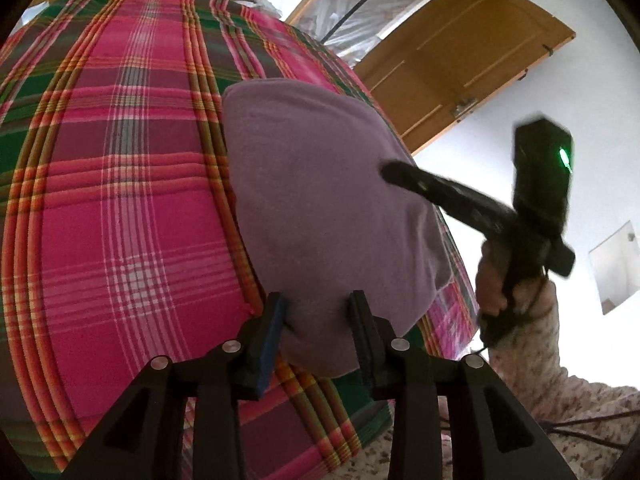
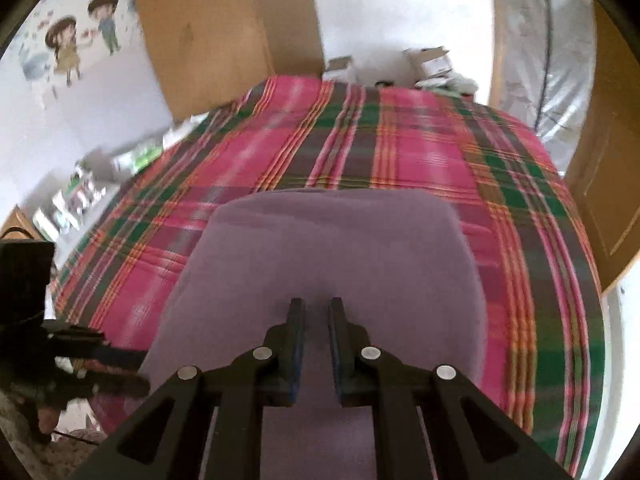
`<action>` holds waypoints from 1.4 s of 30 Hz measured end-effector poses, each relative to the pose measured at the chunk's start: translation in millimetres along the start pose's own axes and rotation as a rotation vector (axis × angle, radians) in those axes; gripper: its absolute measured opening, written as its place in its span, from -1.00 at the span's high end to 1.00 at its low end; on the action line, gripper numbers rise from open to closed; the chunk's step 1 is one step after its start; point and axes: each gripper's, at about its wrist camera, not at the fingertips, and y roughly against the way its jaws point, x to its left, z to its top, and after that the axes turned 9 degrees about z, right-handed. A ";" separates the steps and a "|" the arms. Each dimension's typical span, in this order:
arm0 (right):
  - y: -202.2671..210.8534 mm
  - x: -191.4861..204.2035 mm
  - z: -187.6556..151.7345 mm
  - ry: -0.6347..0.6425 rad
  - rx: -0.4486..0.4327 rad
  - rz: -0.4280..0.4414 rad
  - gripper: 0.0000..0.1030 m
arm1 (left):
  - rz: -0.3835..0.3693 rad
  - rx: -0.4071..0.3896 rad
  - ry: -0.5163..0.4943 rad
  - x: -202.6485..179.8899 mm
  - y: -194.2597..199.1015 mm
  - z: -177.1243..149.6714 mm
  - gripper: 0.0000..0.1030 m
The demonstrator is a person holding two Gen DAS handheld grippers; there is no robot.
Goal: Fold clothes
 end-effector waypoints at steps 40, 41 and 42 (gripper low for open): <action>-14.6 -64.4 0.0 -0.175 0.029 -0.125 0.77 | 0.023 0.007 -0.057 -0.9 -12.8 35.8 0.23; -20.3 -67.3 4.3 -0.179 0.040 -0.126 0.79 | 0.023 0.006 -0.057 -1.0 -13.1 35.4 0.23; -26.7 -71.2 8.4 -0.189 0.054 -0.122 0.80 | 0.023 0.005 -0.057 -1.0 -13.4 35.1 0.23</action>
